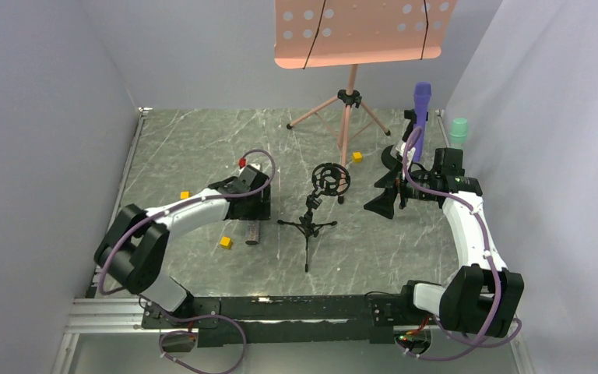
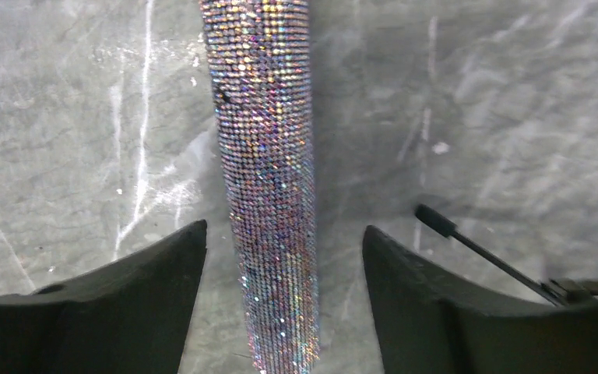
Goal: Attach the microphones to the stand
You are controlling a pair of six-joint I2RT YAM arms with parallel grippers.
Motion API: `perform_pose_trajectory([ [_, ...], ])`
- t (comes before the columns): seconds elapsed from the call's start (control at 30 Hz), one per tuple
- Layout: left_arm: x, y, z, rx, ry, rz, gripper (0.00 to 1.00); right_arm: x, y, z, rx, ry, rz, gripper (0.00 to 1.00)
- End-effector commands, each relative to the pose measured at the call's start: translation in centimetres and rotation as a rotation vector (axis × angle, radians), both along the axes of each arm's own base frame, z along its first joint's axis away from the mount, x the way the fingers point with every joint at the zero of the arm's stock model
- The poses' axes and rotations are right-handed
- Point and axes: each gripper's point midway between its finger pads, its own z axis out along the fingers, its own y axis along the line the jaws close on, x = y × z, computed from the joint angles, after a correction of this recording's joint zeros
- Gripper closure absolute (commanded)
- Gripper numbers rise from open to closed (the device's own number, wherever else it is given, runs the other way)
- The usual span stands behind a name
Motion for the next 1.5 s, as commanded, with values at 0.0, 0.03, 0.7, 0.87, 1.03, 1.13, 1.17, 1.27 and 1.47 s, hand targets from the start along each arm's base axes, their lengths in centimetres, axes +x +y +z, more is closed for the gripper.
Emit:
perform_pose_trajectory([
  [0.0, 0.2, 1.2, -0.7, 0.105, 0.051, 0.069, 0.34, 0.5, 0.0, 1.5, 0.003, -0.071, 0.015, 0.0],
  [0.03, 0.1, 1.2, -1.1, 0.112, 0.064, 0.07, 0.36, 0.5, 0.0, 1.5, 0.003, -0.07, 0.015, 0.0],
  [0.7, -1.1, 1.4, -2.0, 0.233, 0.087, 0.026, 0.87, 0.5, 0.0, 1.6, 0.003, -0.075, 0.017, 0.0],
  [0.87, -0.9, 1.7, 3.0, 0.188, -0.059, 0.001, 1.0, 0.4, 0.0, 1.8, 0.005, -0.084, 0.019, 0.0],
  [1.03, -3.0, -0.5, 8.5, -0.048, -0.258, -0.204, 1.0, 0.0, -0.4, 3.0, 0.012, -0.138, 0.019, 0.0],
  [1.13, -4.8, -1.4, 13.2, -0.221, -0.445, -0.329, 1.0, -0.5, -0.9, 4.4, 0.026, -0.18, 0.011, 0.0],
  [1.17, -5.5, -1.7, 14.5, -0.268, -0.496, -0.378, 1.0, -0.6, -1.1, 5.0, 0.027, -0.19, 0.005, 0.0],
  [1.27, -7.8, -3.0, 18.6, -0.412, -0.65, -0.519, 1.0, -1.1, -1.1, 7.6, 0.018, -0.231, 0.013, 0.0],
  [1.47, -10.7, -5.7, 25.9, -0.646, -0.817, -0.691, 1.0, -3.5, 2.0, 13.8, 0.103, -0.237, 0.162, 0.0],
])
